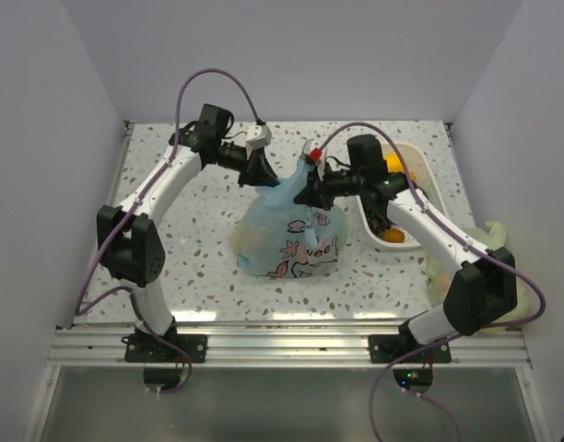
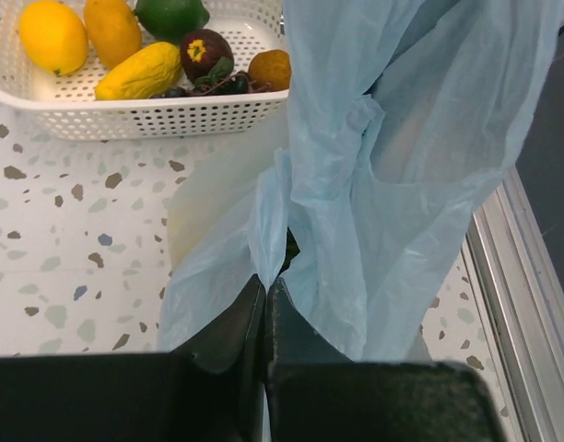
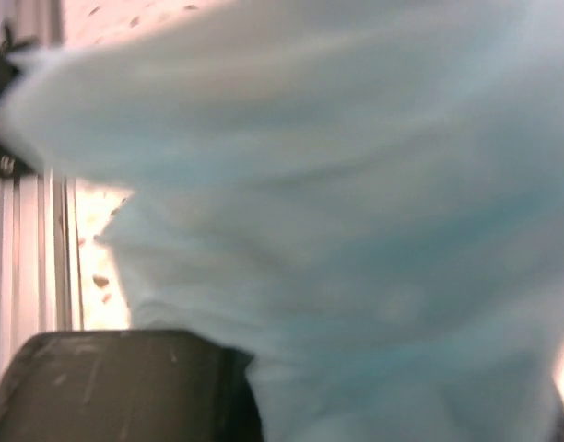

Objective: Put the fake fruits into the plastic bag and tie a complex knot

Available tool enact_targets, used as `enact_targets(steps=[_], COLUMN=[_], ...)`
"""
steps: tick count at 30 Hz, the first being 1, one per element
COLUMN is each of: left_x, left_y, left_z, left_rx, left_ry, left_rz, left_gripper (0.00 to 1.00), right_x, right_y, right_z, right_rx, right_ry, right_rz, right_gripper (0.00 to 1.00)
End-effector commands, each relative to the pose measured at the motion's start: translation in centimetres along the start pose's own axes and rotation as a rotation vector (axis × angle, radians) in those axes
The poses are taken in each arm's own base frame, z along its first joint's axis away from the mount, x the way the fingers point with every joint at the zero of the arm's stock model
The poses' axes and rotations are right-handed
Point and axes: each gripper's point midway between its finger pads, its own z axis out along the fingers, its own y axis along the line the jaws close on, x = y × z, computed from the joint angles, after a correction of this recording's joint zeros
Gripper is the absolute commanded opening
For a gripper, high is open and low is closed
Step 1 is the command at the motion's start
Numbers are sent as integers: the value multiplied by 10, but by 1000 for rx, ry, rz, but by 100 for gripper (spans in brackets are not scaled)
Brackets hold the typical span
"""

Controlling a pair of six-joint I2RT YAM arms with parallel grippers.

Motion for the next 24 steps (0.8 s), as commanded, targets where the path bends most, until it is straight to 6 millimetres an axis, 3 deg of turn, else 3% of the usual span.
enact_targets(steps=[1,3,4,5,6,7,9,10,14,16,18,19,20,21,22,24], left_x=[-29,-29,-47,-42,-51,-72,-85,-102,-129,-129,-133,-109,-114,-105,-76,-77], left_y=[26,41,47,52,55,56,61,58,40,26,11,5,-1,-5,-10,-18], left_z=[-20,-29,-34,-31,-32,-36,-34,-32,-25,-15,-11,1,-1,2,12,10], left_rx=[-93,-129,-149,-143,-149,-157,-167,-173,-178,-147,-138,-119,-145,-149,-146,-171], left_ry=[-16,-1,-5,5,-5,-31,-46,-58,-88,-91,-99,-71,-81,-74,-43,-71], left_rz=[50,33,88,50,50,56,55,70,66,17,12,-72,-45,-67,-164,-163], left_gripper=[0,0,0,0,0,0,0,0,0,0,0,0,0,0,0,0], right_x=[-30,-36,-39,-44,-46,-50,-60,-65,-79,-80,-61,-53,-33,-23,-15,9], right_y=[-35,-42,-45,-48,-50,-51,-54,-51,-43,-41,-41,-40,-39,-38,-38,-38], right_z=[-13,-16,-18,-20,-21,-23,-30,-31,-41,-45,-42,-39,-33,-29,-26,-20], right_rx=[281,346,382,403,427,441,480,473,415,418,447,451,467,474,470,499], right_ry=[-84,-117,-139,-155,-166,-185,-225,-261,-392,-418,-393,-384,-357,-347,-348,-328], right_rz=[266,405,511,556,606,696,781,868,1097,1157,1211,1247,1282,1306,1343,1383], right_gripper=[0,0,0,0,0,0,0,0,0,0,0,0,0,0,0,0])
